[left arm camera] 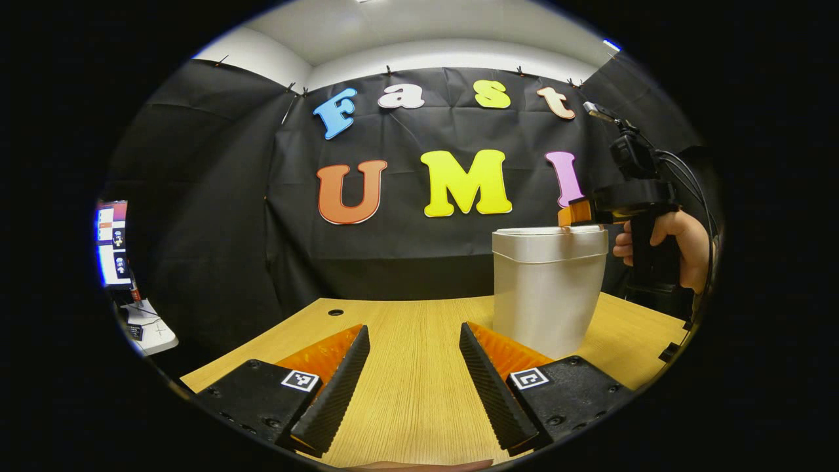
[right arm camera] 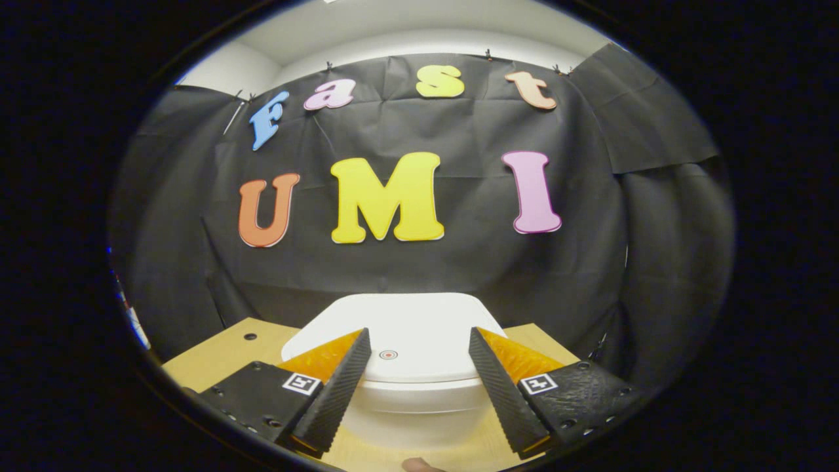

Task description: Press the lid of the desktop garbage bin to open it, pick up the crumpled paper on the desktop and throw it into the bin, then pick up the pop can on the desktop and drop it into the bin, and finally close the garbage bin lid.

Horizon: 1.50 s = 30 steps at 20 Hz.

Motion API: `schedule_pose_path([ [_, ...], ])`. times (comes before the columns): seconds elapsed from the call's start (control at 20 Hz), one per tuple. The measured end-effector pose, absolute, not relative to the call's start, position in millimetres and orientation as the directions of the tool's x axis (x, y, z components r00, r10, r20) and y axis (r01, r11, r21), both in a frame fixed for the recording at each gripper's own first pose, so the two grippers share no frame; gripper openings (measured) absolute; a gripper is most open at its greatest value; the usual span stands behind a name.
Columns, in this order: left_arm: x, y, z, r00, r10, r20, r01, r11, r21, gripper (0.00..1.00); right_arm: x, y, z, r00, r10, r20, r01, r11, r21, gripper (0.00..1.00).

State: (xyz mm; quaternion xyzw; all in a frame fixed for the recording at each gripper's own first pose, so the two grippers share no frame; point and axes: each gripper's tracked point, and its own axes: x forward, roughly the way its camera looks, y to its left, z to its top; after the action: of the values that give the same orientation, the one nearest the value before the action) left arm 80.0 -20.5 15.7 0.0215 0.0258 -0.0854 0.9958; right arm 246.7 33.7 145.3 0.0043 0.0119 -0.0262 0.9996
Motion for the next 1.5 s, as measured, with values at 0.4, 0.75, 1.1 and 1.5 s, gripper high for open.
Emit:
schedule_pose_path([
  [0.4, 75, -23, 22, 0.984, -0.175, -0.033, 0.176, 0.983, 0.045, 0.9, 235, 33, 158, 0.999, -0.035, -0.035, 0.037, 0.998, 0.055, 0.95],
  [0.75, 76, -28, 19, 0.983, -0.179, -0.042, 0.18, 0.983, 0.033, 0.9, 148, 12, 181, 0.974, -0.092, 0.206, 0.119, 0.986, -0.119, 0.93],
  [1.1, 61, -30, 39, 0.982, -0.186, 0.023, 0.184, 0.98, 0.074, 0.9, 66, 1, 129, 0.982, 0.004, 0.191, 0.012, 0.997, -0.08, 0.97],
  [1.5, 49, -39, 53, 0.977, -0.204, 0.059, 0.202, 0.978, 0.044, 0.89, 32, -29, 86, 0.982, -0.04, 0.186, 0.057, 0.995, -0.084, 0.95],
])
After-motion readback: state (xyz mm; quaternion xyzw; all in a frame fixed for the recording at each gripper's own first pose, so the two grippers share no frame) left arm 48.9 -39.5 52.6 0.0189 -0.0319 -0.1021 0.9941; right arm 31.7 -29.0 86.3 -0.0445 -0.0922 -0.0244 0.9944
